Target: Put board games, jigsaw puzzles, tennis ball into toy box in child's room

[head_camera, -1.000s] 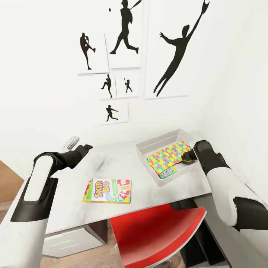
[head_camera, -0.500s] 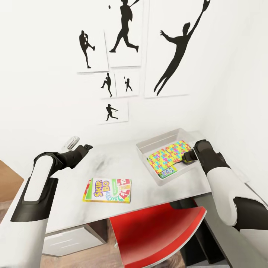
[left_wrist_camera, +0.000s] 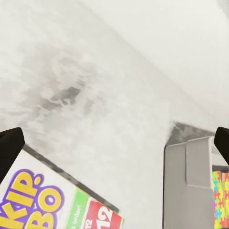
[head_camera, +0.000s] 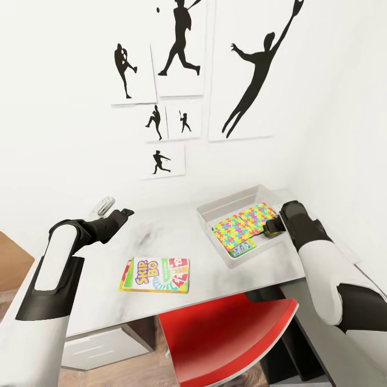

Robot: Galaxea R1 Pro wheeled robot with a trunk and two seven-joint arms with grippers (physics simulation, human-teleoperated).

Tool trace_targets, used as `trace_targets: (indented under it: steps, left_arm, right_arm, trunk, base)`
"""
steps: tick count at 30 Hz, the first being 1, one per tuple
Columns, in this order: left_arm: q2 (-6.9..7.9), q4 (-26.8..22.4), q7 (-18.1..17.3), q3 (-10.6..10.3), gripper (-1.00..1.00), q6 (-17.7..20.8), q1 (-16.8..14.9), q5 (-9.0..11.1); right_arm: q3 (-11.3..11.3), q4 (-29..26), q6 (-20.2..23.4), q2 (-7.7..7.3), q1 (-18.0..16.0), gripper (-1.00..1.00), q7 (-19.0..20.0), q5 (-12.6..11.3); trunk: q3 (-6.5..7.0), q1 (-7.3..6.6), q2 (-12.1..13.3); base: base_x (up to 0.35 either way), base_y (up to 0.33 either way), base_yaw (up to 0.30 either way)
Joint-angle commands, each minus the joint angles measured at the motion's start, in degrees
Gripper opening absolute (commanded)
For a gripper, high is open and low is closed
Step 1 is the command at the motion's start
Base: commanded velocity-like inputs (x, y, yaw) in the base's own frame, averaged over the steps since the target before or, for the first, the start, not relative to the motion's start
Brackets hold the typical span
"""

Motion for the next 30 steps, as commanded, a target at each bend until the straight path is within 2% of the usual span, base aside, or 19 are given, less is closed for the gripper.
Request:
trace_targets:
  steps: [1, 23, 30]
  left_arm:
    - [0.04, -0.1, 0.5, -0.1, 1.00, 0.1, -0.1, 0.4]
    - [0.01, -0.1, 0.6, -0.1, 1.00, 0.2, -0.1, 0.3]
    - [0.01, 0.0, 0.6, -0.1, 1.00, 0.2, -0.1, 0.3]
  right_arm:
    - [-0.2, 0.0, 0.2, 0.03, -0.1, 1.00, 0.5, 0.6]
    - [-0.2, -0.1, 0.5, 0.05, -0.6, 1.00, 0.5, 0.6]
    - [-0.2, -1.0, 0.6, 0.10, -1.9, 1.00, 0.6, 0.5]
  trunk:
    - [-0.11, 0.03, -0.1]
    - [-0.11, 0.03, -0.1]
    - [-0.11, 0.03, -0.1]
  base:
    - [0.000, 0.000, 0.000]
    - [0.000, 0.000, 0.000]
    - [0.000, 0.000, 0.000]
